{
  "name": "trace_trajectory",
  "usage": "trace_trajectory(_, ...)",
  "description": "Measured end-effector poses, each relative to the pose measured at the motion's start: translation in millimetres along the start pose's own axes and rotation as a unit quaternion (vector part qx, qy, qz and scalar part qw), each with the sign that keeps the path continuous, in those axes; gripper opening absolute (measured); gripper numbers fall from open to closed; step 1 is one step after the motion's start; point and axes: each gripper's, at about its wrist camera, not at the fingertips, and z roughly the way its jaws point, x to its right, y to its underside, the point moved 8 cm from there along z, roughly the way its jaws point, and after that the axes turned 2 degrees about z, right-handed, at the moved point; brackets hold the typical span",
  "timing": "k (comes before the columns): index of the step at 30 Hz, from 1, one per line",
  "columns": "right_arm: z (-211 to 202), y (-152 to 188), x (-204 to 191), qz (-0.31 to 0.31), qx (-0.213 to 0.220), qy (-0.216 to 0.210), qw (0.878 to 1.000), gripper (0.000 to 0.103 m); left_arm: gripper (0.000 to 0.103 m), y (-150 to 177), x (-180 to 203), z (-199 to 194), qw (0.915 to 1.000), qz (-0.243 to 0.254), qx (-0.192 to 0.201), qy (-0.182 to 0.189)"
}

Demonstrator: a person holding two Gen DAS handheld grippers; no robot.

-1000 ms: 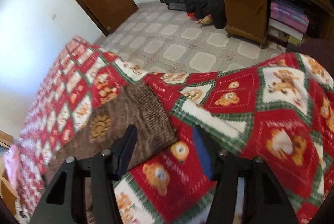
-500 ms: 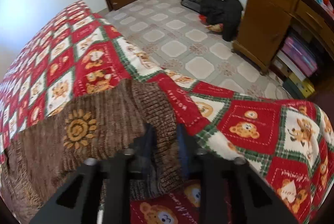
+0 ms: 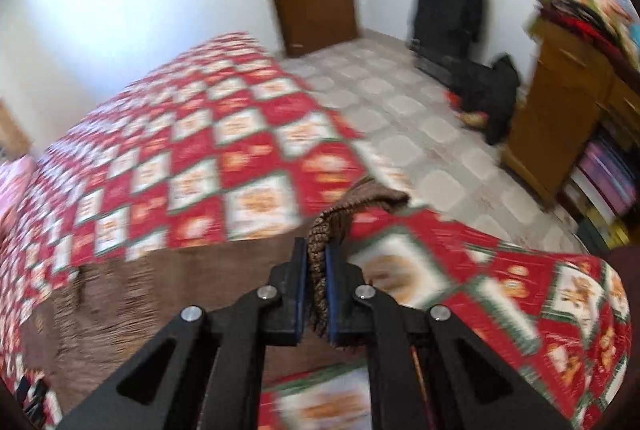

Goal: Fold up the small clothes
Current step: 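Carry the sleeve across the sweater body with the right tool and release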

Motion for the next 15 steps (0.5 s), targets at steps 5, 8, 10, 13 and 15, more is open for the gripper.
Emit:
trace_trajectory(5, 0.3, 21.2, -96.8, -0.049, -0.009, -0.079, 0.996, 0.011, 0.102, -0.7, -13.9, -3.0, 0.9999, -0.012, 0.005, -0.004)
trace_trajectory(8, 13.5, 47.1, -147.7, -0.077, -0.025, -0.109, 0.991, 0.011, 0.102, 0.1, -25.0, -2.9, 0.9997, -0.022, 0.005, -0.008)
trace_trajectory(10, 30.3, 67.2, -177.4, -0.093, -0.039, -0.118, 0.988, 0.011, 0.102, 2.0, -32.4, -2.5, 0.9996, -0.027, 0.004, -0.011)
trace_trajectory(13, 58.2, 103.3, -203.9, -0.104, -0.068, -0.128, 0.984, 0.011, 0.102, 4.6, -41.7, -1.0, 0.9994, -0.03, 0.003, -0.019)
trace_trajectory(15, 73.0, 120.9, -214.2, -0.107, -0.078, -0.13, 0.983, 0.011, 0.102, 6.1, -45.6, 1.5, 0.9993, -0.031, 0.002, -0.023)
